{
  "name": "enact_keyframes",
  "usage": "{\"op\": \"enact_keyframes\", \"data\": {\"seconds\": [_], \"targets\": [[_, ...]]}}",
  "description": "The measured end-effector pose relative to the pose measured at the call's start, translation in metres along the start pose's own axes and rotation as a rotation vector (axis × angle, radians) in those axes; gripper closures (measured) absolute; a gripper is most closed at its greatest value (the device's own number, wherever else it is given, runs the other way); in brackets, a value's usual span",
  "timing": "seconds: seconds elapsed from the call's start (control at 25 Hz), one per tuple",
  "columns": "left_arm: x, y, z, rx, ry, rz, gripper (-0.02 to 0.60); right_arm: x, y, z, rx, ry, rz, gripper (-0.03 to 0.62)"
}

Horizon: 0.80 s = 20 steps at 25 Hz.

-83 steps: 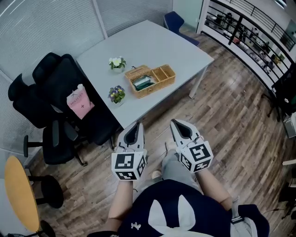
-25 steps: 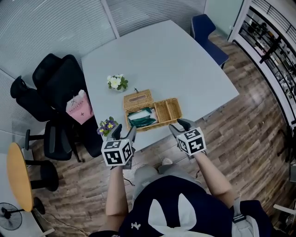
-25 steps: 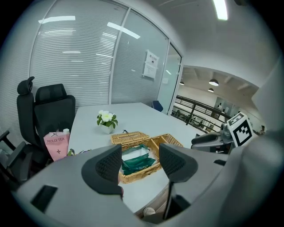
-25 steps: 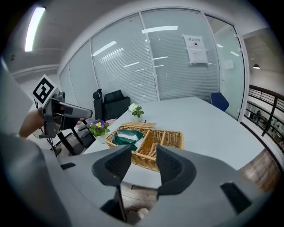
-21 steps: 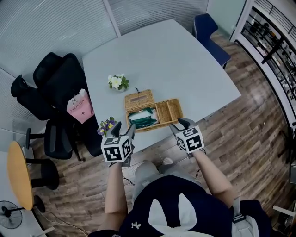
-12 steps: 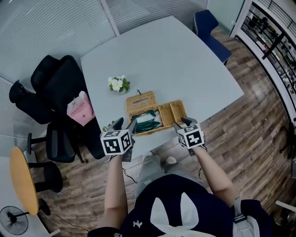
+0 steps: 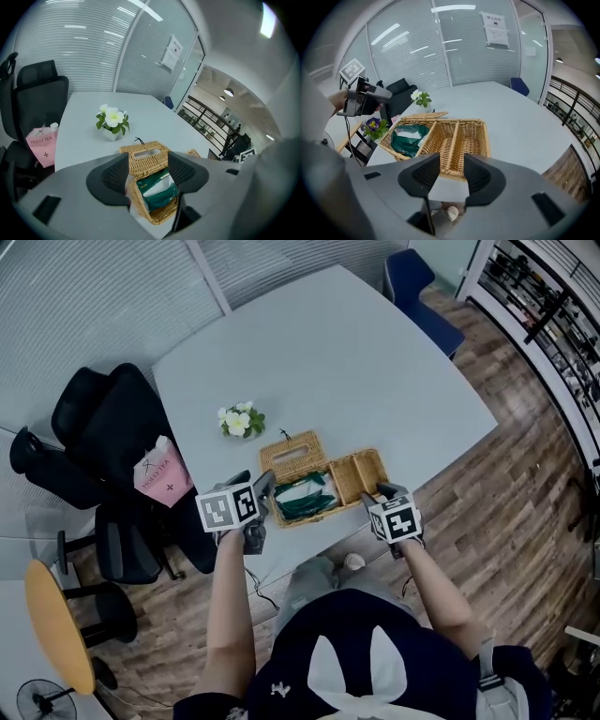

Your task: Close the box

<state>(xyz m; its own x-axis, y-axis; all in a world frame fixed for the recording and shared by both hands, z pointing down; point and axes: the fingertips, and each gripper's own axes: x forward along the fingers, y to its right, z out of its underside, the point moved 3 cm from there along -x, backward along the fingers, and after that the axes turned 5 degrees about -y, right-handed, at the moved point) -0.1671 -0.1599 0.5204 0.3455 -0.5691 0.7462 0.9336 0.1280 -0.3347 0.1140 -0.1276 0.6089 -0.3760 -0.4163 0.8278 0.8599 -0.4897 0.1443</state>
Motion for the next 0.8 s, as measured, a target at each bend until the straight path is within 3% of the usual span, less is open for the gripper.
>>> {"op": "enact_keyframes", "data": {"seconds": [0.44,0.64,0.8], "targets": [[0.052,-0.038,-0.007,-0.216,-0.107,0.092,0.329,0.008,0.003,0.001,0.042,-0.035,0.053,0.458],[0.073,-0.056,-0.005,-0.274,-0.154,0.066,0.33,0.011,0.001,0.002,0.05,-0.046,0.067,0.484],[0.089,-0.065,0.0,-0.319,-0.208,0.089,0.33,0.013,-0.002,0.001,0.052,-0.059,0.081,0.499]]}}
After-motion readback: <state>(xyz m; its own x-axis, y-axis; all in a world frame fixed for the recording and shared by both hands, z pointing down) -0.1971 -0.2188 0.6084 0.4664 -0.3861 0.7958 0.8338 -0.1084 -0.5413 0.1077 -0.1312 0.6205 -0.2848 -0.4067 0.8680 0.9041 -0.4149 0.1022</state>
